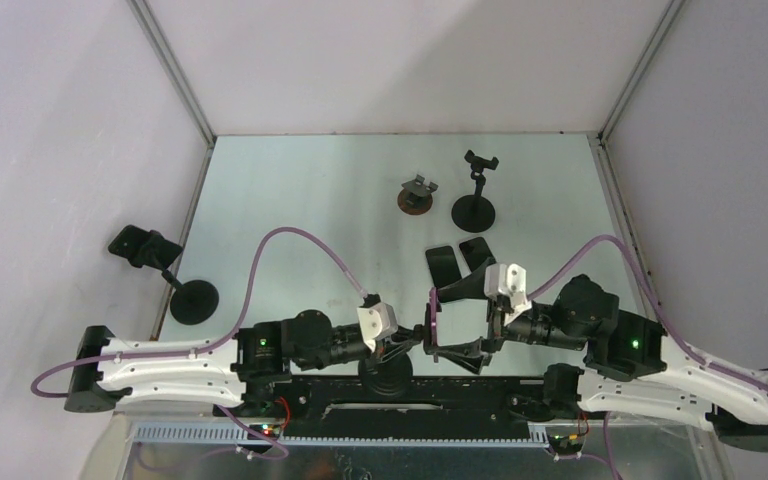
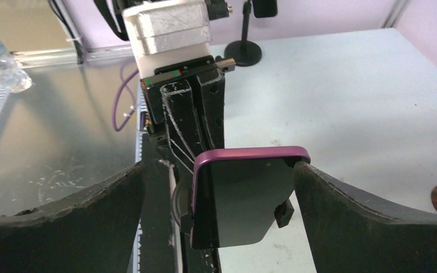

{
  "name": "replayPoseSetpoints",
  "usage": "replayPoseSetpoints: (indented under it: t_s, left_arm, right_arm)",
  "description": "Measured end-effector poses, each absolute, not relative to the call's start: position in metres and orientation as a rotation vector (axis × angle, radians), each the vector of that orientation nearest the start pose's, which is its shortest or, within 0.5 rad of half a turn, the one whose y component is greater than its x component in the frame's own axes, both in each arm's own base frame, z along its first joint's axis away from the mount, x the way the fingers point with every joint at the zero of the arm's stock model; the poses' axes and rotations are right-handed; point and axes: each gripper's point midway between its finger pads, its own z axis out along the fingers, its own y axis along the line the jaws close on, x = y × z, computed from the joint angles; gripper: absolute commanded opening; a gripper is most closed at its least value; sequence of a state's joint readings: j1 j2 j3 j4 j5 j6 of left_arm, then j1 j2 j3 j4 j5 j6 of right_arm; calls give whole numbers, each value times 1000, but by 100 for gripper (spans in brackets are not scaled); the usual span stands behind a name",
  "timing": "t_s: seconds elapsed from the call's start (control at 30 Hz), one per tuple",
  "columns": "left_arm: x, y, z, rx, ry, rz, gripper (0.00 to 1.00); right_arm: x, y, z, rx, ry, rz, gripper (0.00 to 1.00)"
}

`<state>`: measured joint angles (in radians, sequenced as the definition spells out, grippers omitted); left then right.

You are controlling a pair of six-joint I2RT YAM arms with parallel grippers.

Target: Remove the phone from the phone stand

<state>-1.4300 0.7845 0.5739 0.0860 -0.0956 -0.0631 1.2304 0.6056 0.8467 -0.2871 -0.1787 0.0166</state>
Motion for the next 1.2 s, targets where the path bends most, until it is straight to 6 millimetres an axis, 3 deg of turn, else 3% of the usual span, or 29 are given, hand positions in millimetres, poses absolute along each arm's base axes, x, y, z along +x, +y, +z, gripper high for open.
replayPoseSetpoints:
  t_s: [0.27,0.5,0.77,1.2]
  left_arm:
    - [62,-322,235,1074,1450,-1011,0]
    - [58,-322,234,1091,1447,-1024,0]
    - [57,-322,234,1096,1447,-1028,0]
    - [56,-323,230,1109,1453,-1028,0]
  right_arm:
    - [78,274,304,-1100,1425,941,99]
    - [84,275,287,-1142,1442,923,97]
    - [78,270,290,-1156,1397,1000,86]
    - [71,274,296,-1181,1351,1059,81]
